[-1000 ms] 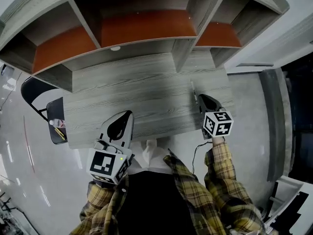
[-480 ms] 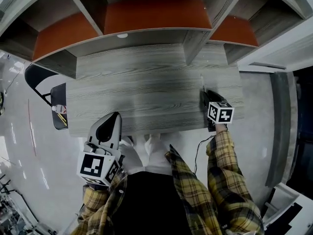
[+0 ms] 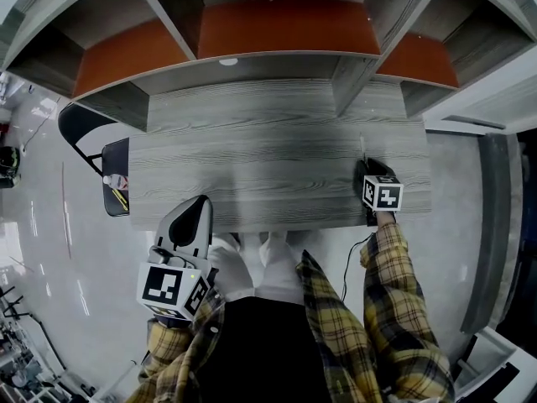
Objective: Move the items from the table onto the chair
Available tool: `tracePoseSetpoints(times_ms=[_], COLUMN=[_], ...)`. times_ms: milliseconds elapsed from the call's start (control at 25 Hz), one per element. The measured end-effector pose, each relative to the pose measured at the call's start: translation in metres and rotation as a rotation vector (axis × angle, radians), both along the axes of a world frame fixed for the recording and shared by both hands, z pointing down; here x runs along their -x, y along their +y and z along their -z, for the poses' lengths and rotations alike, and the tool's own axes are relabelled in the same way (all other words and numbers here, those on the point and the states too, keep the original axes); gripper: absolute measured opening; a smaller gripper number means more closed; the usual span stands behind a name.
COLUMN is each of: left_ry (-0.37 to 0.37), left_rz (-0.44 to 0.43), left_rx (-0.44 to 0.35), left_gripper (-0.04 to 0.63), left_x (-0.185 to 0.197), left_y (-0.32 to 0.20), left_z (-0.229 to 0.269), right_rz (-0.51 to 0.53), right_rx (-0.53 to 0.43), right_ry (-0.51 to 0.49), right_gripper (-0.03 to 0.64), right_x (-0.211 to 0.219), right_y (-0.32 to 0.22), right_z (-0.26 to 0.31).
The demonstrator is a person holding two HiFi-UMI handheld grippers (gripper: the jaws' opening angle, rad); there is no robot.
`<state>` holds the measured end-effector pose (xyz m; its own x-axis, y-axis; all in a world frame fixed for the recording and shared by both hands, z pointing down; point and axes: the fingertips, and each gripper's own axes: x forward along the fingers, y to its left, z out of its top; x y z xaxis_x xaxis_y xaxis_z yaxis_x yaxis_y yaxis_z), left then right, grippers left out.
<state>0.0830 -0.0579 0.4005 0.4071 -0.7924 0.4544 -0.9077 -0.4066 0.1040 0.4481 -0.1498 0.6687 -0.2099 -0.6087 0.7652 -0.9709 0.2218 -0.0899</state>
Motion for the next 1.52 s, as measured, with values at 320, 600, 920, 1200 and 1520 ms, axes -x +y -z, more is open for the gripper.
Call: tracePoseSetpoints(times_ms=[320, 600, 920, 1200, 1520], left_ry=[0.018, 0.018, 0.038, 0.052, 0.073], left_rz=[0.0, 0.009, 0.036, 0.056, 0.161], left_rx=[-0.014, -0.029, -0.039, -0.055, -0.068], left_gripper=[0.005, 0.005, 0.005, 0.005, 0.005], left_x=[0.001, 0.004, 0.015, 0.024, 0.072], left_y=[0.003, 0.007, 0.013, 0.02, 0.034], left_z=[0.004, 0.007, 0.01, 0.013, 0.013], right_rz=[-0.051, -0.088, -0.059, 0.072, 0.347], right_rx=[0.019, 0.041, -0.04, -0.109, -0.14], right_ry=[0.024, -0.03, -0.129, -0.206, -0.229], right_gripper=[0.067, 0.064, 0.064, 0.064, 0.064], right_x=[-0.005, -0.001, 0.035, 0.098, 0.206], right_y=[-0.003, 0.008, 0.02, 0.035, 0.059], right_z=[0.0, 0.003, 0.039, 0.083, 0.124])
